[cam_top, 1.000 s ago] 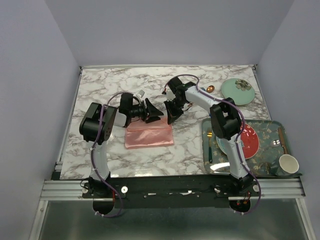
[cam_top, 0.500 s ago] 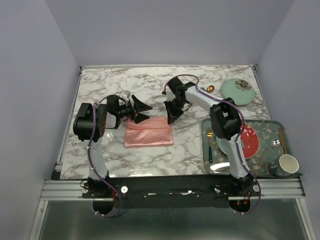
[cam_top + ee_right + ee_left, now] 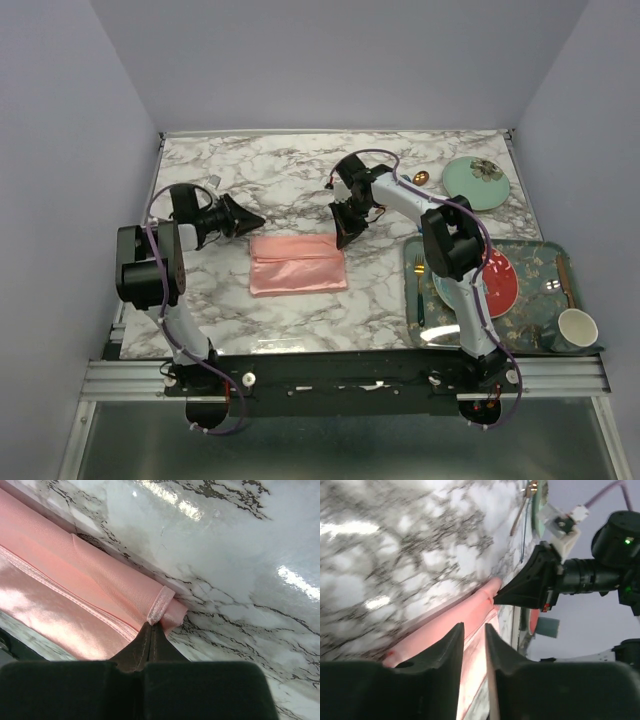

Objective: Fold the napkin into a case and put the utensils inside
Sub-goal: Smooth out the 2/3-rectangle-folded napkin at the center of the board.

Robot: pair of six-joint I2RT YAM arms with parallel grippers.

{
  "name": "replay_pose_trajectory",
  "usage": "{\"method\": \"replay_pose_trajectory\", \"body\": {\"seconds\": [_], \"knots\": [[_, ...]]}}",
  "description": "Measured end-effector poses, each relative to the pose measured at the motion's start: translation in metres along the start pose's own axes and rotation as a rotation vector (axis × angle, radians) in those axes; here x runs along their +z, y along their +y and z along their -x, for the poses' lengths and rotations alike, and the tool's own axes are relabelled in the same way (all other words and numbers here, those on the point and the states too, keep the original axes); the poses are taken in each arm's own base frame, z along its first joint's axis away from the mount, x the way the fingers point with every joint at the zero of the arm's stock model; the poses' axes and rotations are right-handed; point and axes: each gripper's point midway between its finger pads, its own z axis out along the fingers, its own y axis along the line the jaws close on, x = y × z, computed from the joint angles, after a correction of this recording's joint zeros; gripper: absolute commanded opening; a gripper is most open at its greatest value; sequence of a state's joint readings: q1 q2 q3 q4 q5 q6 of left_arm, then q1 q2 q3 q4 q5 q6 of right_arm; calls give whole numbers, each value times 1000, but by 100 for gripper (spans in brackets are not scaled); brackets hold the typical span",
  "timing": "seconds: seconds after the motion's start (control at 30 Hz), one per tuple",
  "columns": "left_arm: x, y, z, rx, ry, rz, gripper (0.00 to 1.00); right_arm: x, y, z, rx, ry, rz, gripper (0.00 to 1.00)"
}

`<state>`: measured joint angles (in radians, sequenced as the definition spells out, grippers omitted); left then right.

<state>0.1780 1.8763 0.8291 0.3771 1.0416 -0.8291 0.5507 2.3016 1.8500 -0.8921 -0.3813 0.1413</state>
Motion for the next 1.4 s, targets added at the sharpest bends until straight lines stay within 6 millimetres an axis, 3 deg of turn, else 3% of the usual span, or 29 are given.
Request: {"method": "replay_pose_trajectory", "body": {"seconds": [0.03, 0.13, 0.2, 0.3, 0.4, 0.43, 0.53, 0.83, 0.93, 1.07, 1.17, 1.3, 1.4], "knots": [[0, -8, 1, 38, -2, 4, 0, 0, 0, 0, 0, 0, 0, 0], [14, -45, 0, 168, 8, -2, 0, -1, 0, 0, -2, -3, -1, 1], [39, -77, -16, 278, 59, -32, 0, -1, 0, 0, -2, -3, -2, 1], [70, -92, -49, 317, 133, -40, 0, -1, 0, 0, -2, -3, -2, 1], [97, -79, -79, 277, 199, -15, 0, -2, 0, -2, -6, -5, -2, 1], [105, -65, -83, 236, 208, 14, 0, -2, -1, -4, -6, -2, -3, 1], [119, -49, -99, 200, 241, 45, 0, -2, -1, -6, -7, 1, -3, 0], [141, -23, -106, 141, 235, 91, 0, -2, -1, -5, -13, 0, -3, 1], [144, -20, -105, 131, 234, 96, 0, -3, 0, -6, -17, -4, 0, 12], [144, -19, -105, 135, 234, 100, 0, -5, 0, -6, -32, -6, 3, 47], [144, -19, -104, 144, 239, 107, 0, -14, 4, -8, -56, -3, 13, 61], [144, -18, -104, 158, 244, 110, 0, -46, 14, -1, -76, -49, 85, 63], [144, -18, -104, 169, 248, 111, 0, -70, 23, 14, -79, -115, 167, 49]]}}
